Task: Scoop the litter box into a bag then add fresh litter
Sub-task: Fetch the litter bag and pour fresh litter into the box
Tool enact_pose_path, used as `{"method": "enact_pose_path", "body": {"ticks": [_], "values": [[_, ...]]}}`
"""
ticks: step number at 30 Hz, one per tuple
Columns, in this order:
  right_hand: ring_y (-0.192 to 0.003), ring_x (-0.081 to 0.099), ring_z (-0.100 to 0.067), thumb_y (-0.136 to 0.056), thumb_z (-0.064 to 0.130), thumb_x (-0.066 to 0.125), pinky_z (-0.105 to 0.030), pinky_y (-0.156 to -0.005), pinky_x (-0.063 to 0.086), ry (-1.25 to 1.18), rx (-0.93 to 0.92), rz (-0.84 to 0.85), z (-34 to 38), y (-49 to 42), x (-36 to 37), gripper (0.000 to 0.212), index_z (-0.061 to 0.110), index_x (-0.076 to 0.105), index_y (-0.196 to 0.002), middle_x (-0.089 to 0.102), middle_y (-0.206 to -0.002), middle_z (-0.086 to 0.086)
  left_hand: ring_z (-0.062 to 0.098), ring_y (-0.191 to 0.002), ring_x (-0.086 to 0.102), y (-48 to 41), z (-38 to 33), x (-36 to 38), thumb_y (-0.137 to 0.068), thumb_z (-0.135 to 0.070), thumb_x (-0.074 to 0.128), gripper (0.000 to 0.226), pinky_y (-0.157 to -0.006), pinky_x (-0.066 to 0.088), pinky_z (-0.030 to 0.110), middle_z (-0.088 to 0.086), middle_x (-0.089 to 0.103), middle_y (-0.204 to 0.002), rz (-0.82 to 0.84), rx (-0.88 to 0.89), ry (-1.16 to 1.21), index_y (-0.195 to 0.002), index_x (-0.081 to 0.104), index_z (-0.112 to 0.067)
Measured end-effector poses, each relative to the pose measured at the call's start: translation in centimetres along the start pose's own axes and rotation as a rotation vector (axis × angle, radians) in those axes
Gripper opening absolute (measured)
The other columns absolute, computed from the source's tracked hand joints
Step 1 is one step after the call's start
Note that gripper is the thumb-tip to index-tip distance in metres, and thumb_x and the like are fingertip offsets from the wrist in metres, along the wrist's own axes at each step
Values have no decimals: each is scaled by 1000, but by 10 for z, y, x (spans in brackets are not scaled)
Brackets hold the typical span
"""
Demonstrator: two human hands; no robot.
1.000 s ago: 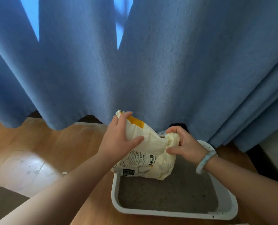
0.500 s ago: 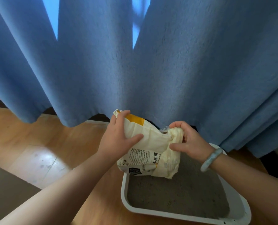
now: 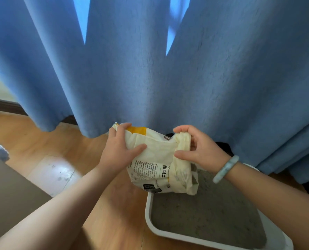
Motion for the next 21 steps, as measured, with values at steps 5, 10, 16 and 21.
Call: {"method": "enact_pose_path", "body": {"ticks": [5,10,16,21], "values": [[-95,65,-12,-72,12,78,-37,-88,53,25,-23,8,13,-23,25,52,31,52,-113,65,-104,3,26,-143,6,-1,14,-24,-70,-58,70,78,-114,13,45,6,6,-156,-134,-41,-204,-137,40,-33],[-95,65,-20,-70,13,79,-46,-86,53,-30,-15,-21,13,-43,37,49,35,53,-105,65,-105,-3,14,-138,25,6,-5,-30,-70,-70,51,66,-115,18,43,-3,34,-148,-159,87,-138,-125,54,-35],[-93,66,-16,-66,37,74,-43,-85,54,-85,20,4,9,-63,53,44,40,55,-105,67,-102,0,-3,-108,52,30,-38,-6,-75,-57,50,53,-91,47,26,-20,59,-112,79,221,133,-120,56,-29],[-86,66,-14,-93,25,47,-33,-83,53,-224,113,86,9,-65,62,26,26,57,-117,67,-90,2,3,-92,49,29,-46,5,-68,-74,53,63,-69,45,21,-16,50,-103,-5,224,-268,-112,46,-29]]}}
Point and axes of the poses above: each hand's wrist, its own y-axis away from the middle knuckle, its own x-axis out of the palm, z = x × y, the point moved 9 cm from there along -y, towards the middle knuckle
